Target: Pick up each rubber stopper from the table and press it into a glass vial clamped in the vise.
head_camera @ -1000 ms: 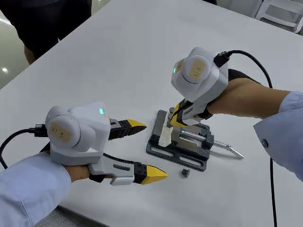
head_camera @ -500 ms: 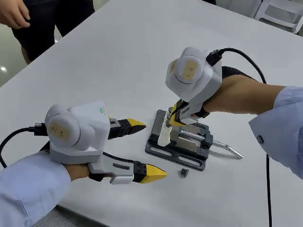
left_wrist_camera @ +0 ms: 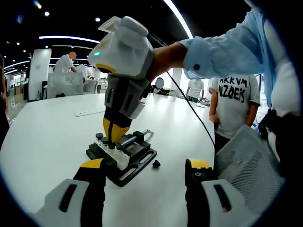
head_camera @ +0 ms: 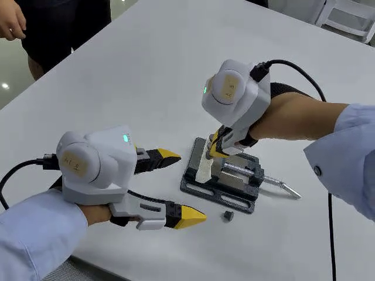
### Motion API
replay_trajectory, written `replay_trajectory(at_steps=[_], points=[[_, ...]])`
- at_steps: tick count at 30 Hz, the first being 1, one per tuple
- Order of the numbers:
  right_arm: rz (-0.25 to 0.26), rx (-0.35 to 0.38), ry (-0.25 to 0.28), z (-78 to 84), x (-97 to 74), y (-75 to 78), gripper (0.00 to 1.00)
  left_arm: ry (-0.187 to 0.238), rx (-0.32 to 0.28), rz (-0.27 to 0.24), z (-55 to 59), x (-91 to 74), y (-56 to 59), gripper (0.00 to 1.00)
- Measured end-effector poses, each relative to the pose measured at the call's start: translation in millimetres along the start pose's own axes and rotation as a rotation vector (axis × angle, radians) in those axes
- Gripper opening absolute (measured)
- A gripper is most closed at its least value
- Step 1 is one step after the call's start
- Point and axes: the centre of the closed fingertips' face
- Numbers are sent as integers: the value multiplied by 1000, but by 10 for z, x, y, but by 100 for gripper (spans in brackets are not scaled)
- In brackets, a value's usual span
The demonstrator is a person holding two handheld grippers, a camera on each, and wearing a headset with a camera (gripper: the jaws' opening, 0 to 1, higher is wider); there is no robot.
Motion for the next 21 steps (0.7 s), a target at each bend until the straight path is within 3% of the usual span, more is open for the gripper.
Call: replay_trajectory(at_steps=[21], points=[[12, 28, -22, -3, 22, -13, 0, -1, -4, 3, 10, 9, 9, 65]])
Point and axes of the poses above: the centre of the closed fingertips' face, and the gripper's own axes: x roughly forward along the fingers, y roughly to its right, z roughly out of its underside, and after that the axes turned 13 degrees about x, right-handed
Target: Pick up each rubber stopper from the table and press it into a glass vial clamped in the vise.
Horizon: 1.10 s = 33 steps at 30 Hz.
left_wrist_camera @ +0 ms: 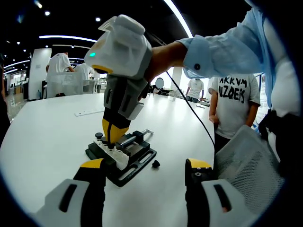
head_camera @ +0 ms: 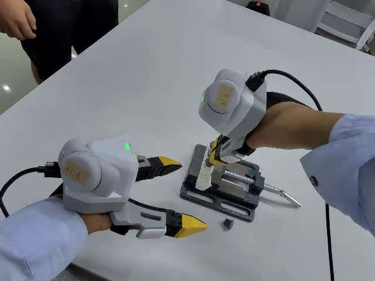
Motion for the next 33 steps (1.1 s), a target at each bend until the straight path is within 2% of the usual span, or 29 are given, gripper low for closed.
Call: replay_trajectory(at_steps=[2, 7, 12, 15, 19, 27, 33], points=[[11, -18, -1, 3, 3, -9, 0, -3, 0, 0, 7, 2, 0, 65], [20, -2, 7, 0, -3, 12, 0, -5, -5, -2, 12, 1, -3, 65], [1, 40, 60, 1, -21, 39, 0, -10, -10, -2, 20, -10, 0, 65], [10, 61, 100, 3, -15, 52, 0, -9, -12, -5, 11, -19, -5, 65], [32, 62, 123, 29, -24, 47, 0, -13, -12, -6, 16, -26, -5, 65], [17, 136, 182, 93, -105, -5, 3, -16, -14, -7, 19, -29, -3, 65], [-2, 201, 234, 185, -134, -107, 8, -17, -14, -5, 19, -29, 5, 65]])
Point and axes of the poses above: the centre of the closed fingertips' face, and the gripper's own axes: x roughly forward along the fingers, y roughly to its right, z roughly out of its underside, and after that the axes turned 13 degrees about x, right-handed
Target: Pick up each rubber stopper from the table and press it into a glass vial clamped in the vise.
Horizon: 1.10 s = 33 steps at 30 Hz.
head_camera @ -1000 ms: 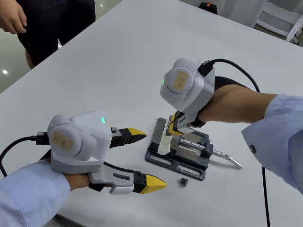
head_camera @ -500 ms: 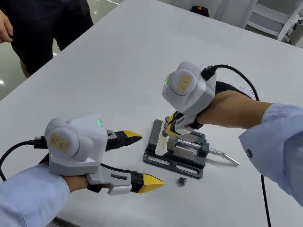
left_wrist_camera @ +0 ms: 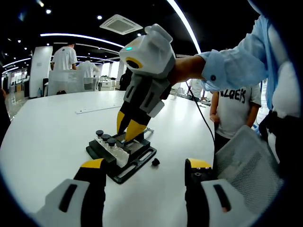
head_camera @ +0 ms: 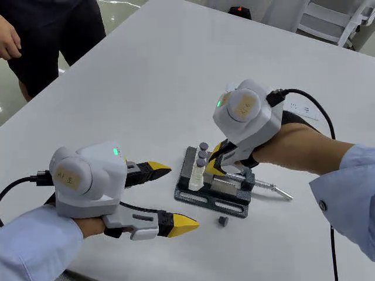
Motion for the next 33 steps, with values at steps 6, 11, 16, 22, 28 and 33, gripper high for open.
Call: replay_trajectory(at_steps=[6, 11, 16, 22, 28, 33], points=[[-17, 57, 45, 125, -37, -108, 13, 1, 0, -2, -9, -4, 3, 65], [-28, 93, 71, 239, -42, -216, 15, -2, 7, -1, -15, -14, 15, 65], [-36, 124, 89, 347, -23, -297, 16, -12, 14, 1, -9, -35, 31, 65], [-38, 159, 101, 508, 35, -366, 16, -22, 19, 6, 0, -59, 64, 64], [-38, 191, 106, 655, 96, -413, 16, -28, 27, 7, -10, -76, 91, 64], [-36, 210, 108, 766, 141, -427, 15, -33, 31, 6, -7, -89, 105, 64]])
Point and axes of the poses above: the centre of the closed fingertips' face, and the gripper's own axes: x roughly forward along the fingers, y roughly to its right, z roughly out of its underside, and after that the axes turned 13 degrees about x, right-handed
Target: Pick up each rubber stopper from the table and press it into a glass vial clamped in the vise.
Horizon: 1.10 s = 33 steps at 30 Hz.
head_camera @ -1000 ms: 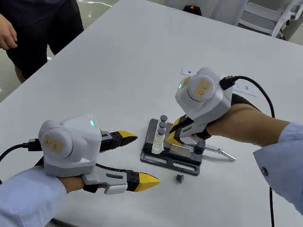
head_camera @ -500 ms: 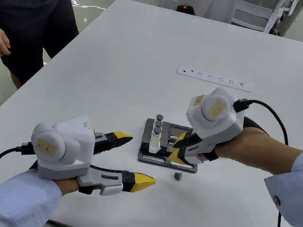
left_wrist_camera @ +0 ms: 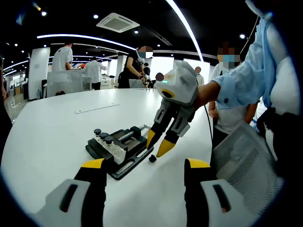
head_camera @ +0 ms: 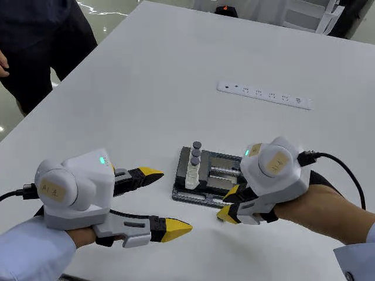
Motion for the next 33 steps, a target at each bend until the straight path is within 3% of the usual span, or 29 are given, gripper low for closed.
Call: replay_trajectory(at_steps=[14, 33], points=[[22, 30, 31, 151, 94, 49, 13, -26, 2, 3, 22, -19, 56, 63], [36, 0, 53, 147, 141, 40, 8, -34, -1, 8, 36, -12, 74, 61]])
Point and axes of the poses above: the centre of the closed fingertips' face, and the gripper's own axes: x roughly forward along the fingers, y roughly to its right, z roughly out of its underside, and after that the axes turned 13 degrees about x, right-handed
